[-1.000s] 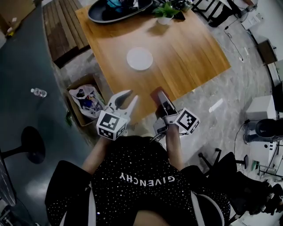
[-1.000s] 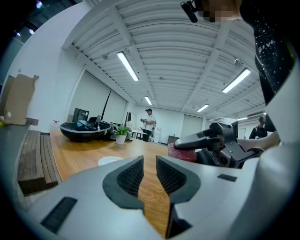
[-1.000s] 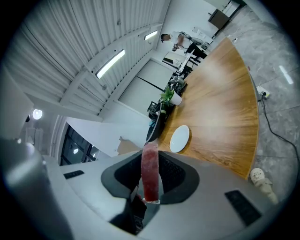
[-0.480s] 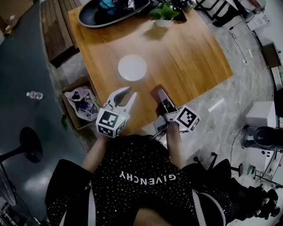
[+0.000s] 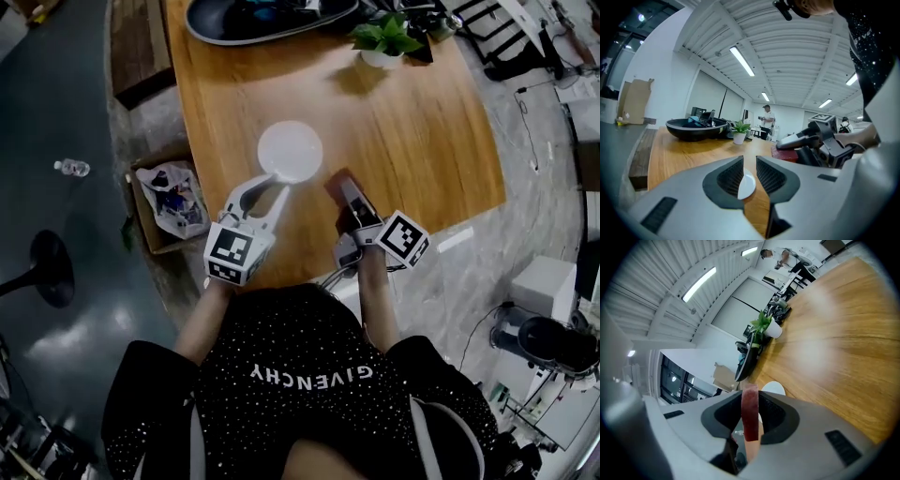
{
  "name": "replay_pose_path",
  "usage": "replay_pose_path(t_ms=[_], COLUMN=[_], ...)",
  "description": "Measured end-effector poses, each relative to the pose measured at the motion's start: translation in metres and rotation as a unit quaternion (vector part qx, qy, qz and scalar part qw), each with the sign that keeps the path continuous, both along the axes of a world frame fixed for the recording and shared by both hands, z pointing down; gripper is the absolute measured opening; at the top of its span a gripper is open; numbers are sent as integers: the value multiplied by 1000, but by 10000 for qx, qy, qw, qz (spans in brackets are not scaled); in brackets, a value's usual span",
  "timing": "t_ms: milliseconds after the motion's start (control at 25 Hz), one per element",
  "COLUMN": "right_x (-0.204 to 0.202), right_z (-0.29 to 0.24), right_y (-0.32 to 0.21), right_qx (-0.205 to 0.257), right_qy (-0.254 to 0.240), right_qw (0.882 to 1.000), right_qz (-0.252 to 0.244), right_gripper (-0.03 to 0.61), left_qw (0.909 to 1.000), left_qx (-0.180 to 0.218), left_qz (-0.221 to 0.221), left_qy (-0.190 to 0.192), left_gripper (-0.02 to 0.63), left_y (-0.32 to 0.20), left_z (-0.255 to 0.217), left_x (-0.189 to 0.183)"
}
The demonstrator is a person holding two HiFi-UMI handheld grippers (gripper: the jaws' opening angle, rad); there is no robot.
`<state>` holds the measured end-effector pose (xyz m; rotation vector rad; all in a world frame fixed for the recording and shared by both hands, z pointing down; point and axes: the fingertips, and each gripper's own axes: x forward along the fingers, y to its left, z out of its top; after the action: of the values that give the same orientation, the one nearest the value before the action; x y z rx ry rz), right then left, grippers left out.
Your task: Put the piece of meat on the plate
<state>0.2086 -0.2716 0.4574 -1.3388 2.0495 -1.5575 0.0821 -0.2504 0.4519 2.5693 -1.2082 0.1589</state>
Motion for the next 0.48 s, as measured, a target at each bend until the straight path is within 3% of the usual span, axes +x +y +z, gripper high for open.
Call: replay_pose_path(t_ms=[160,480], right_x=[-19,-54], right_z=[21,66], right_y=[-25,-67], right_qx=[-247,-873], right_qy=[50,83], right_qw=[9987,9887], right_qz=[-437,-1219], right_gripper=[98,98], left_qw=[9992,9966], left_qx=[-159,-363], left_qz=[-278,-700], left_qy=[-245,-253], left_gripper=[91,91], left_y=[3,-10], left_z=[21,48], left_x=[-10,-11])
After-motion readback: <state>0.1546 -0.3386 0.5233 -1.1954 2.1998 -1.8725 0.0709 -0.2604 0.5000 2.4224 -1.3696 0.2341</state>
